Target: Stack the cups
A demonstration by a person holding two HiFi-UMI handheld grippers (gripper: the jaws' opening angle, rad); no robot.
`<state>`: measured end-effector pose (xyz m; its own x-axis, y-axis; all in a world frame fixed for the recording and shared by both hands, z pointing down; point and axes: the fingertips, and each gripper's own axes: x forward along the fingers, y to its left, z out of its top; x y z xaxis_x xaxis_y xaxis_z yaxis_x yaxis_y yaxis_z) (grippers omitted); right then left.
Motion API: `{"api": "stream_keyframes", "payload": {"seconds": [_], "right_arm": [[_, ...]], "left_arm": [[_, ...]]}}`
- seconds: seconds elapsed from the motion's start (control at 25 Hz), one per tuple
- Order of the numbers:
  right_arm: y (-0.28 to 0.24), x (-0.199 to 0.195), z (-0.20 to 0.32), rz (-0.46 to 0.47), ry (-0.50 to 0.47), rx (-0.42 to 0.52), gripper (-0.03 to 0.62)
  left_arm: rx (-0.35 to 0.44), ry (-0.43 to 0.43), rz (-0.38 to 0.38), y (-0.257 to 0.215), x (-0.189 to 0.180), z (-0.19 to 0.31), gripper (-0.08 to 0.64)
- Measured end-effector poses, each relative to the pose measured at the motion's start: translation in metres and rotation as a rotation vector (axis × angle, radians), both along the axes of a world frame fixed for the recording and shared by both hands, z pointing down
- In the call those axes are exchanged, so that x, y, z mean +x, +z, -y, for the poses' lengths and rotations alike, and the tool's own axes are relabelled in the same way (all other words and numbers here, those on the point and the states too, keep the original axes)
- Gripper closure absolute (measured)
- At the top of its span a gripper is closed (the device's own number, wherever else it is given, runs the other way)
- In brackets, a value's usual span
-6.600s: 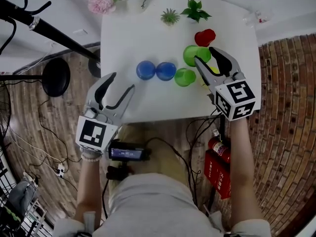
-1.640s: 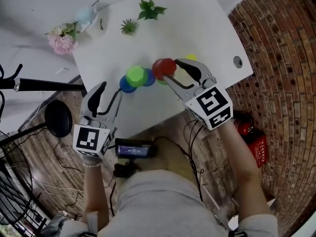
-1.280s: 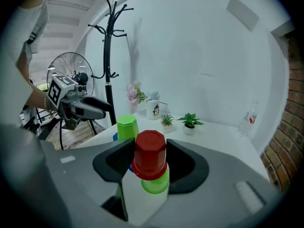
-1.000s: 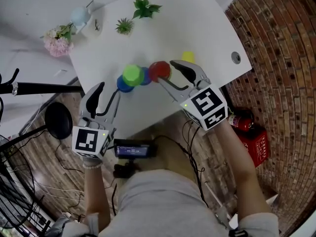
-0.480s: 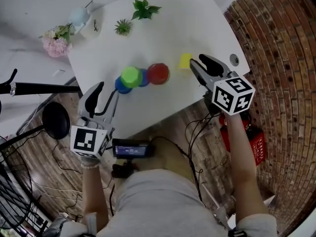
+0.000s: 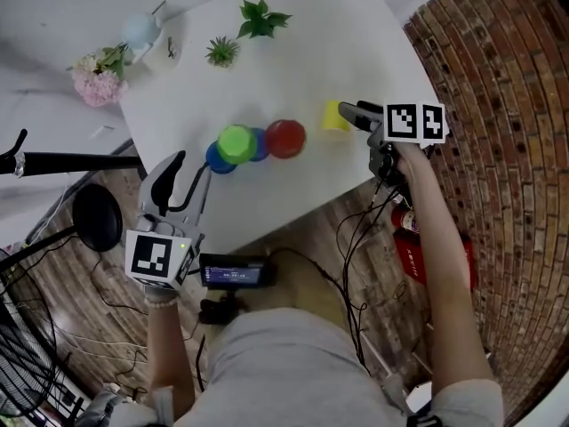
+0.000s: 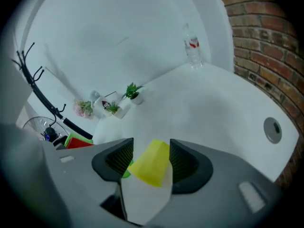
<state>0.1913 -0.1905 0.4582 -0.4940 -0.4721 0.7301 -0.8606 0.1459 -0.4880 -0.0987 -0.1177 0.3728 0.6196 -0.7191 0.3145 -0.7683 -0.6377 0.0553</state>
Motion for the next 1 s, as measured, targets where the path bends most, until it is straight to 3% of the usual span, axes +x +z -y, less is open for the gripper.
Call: {"api": "stream_keyframes", "payload": {"seconds": [0.24, 0.68, 1.0], "right_arm": [[0.029, 0.000, 0.004, 0.049, 0.037, -0.149, 0.367], [0.046, -0.025, 0.005, 0.039, -0.027, -0.238, 0.368], [0.043, -0.033, 0.011, -0.031, -0.073, -0.170, 0.383]], "left_arm": [[-0.013, 0.008, -0.004, 0.005, 0.004, 0.002, 0.397], [-0.022, 0.007, -0.007, 0.008, 0.006, 0.004, 0.397], [-0.049, -0.004, 0.014, 0.011, 0.004, 0.000, 0.399]]}}
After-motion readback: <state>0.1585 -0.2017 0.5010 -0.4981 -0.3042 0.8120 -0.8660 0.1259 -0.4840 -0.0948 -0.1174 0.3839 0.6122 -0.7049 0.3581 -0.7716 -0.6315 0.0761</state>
